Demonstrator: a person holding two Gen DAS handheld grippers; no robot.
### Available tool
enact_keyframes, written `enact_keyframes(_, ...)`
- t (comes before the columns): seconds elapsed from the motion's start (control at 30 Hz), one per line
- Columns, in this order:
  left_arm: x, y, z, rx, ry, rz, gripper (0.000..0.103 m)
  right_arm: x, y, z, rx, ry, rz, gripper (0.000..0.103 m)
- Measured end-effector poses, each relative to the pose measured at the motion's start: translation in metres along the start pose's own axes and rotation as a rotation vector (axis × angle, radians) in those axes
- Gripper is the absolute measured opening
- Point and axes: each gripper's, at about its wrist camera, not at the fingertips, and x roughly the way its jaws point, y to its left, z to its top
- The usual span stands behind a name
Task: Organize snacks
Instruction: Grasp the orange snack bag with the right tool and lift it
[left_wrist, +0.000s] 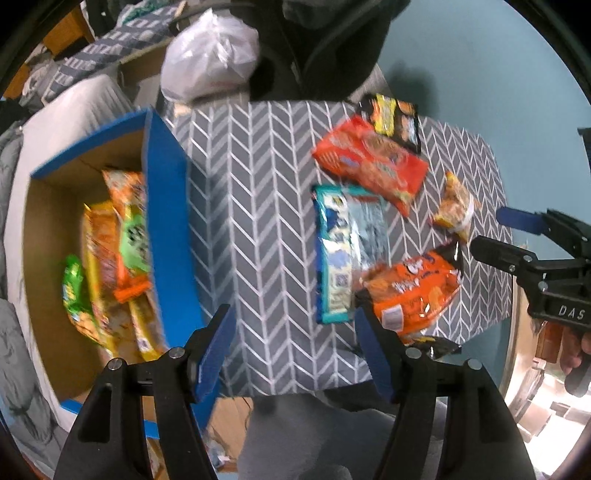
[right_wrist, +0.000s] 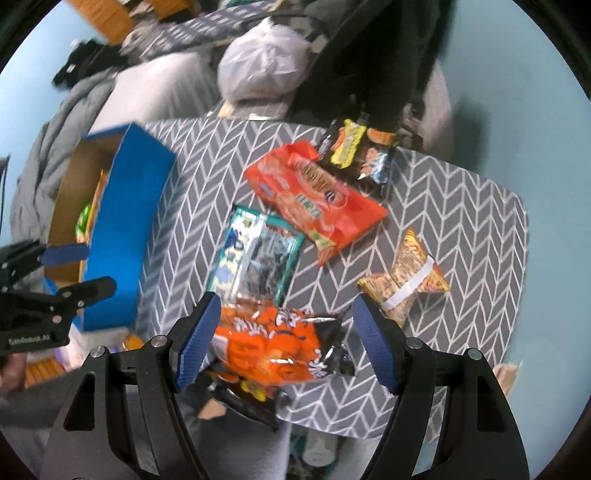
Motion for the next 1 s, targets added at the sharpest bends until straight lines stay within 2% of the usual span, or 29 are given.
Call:
enact_keyframes(0.3,0.032,-0.013,-0.016,-0.033,0.076,-0.003,0.068,0.033,0.014,-0.024,-0.303,0.118,0.03,0.075)
enact_keyframes(0.5,0.042,-0.009,-0.027,-0.095,0.123,-0.027,0.07,0.043,0.018,-0.037,-0.465,0.168,0.023,0.077)
enact_keyframes(0.63,0.052,-0.003,-0.037,-0.178,0.172,-0.065,0.07,0.052,0.026,-0.043,-0.582,0.189,0.021,0.077)
enact_keyframes(0.83,0.063,0.004,-0.056,-0.318,0.235,-0.165,0.07,0.073,0.039,-0.055,-0.751,0.234,0.015,0.077)
enact_keyframes(1.0,0.066,-0.001,-0.063,-0.324,0.255,-0.182,0.071,0.094,0.05,-0.057,-0.806,0.241,0.0,0.077)
